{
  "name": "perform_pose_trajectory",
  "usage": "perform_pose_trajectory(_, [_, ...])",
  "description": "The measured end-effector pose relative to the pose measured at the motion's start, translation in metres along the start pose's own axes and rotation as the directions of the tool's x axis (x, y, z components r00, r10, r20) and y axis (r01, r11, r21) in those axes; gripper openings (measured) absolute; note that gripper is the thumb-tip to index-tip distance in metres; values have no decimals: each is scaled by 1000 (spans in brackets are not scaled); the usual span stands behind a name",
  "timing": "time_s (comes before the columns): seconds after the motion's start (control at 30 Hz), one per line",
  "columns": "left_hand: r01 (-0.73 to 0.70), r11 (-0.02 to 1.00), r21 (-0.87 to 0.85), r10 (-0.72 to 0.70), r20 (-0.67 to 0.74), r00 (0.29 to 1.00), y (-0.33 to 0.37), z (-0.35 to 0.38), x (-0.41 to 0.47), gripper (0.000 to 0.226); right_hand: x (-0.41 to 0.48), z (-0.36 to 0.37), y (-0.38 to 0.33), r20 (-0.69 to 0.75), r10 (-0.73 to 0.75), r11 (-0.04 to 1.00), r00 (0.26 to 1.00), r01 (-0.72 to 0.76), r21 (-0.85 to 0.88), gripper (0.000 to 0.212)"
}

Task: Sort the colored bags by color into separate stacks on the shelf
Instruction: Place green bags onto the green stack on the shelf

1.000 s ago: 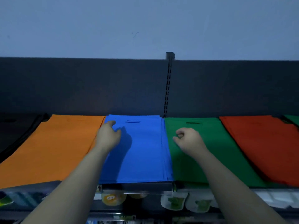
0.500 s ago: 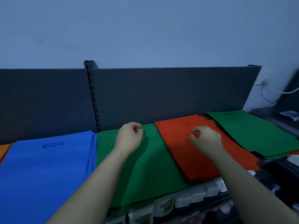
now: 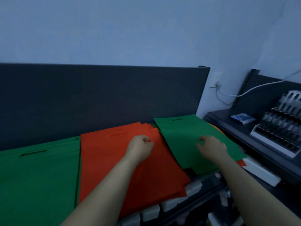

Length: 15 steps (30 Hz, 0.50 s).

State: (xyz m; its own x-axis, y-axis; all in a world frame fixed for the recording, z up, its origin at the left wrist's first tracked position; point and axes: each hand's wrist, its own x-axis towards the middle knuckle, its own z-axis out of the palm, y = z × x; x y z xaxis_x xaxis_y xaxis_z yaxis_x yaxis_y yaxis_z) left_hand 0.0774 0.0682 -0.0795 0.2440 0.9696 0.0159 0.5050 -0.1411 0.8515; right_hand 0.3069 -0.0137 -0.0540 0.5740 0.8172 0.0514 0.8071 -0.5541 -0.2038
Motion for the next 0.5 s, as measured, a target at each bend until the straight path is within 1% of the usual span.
perform_pose_trajectory(0.17, [62, 996, 64, -68, 90, 994, 14, 43, 20, 37, 22, 10, 33, 160, 26, 999, 987, -22, -25, 36])
perform_pose_trajectory(0.27, [69, 995, 74, -79, 140, 987, 21, 58, 29, 31, 24, 18, 35, 143, -40, 998, 989, 45, -36, 29])
perform_pose_trajectory(0.33, [90, 994, 63, -98, 135, 986, 20, 63, 34, 30, 23, 20, 33, 144, -104, 994, 984, 107, -20, 27])
perform_pose_trajectory(0.4, [138, 990, -23, -135, 99, 986, 17, 67, 37, 26, 22, 21, 32, 164, -171, 984, 971, 159, 81, 30])
perform_pose_trajectory(0.47, [168, 965, -201, -152, 90, 984, 18, 68, 33, 23, 20, 20, 33, 188, -230, 955, 955, 184, 232, 30])
perform_pose_trajectory(0.5, [147, 945, -291, -125, 94, 988, 21, 68, 32, 25, 20, 20, 34, 190, -245, 942, 951, 186, 281, 29])
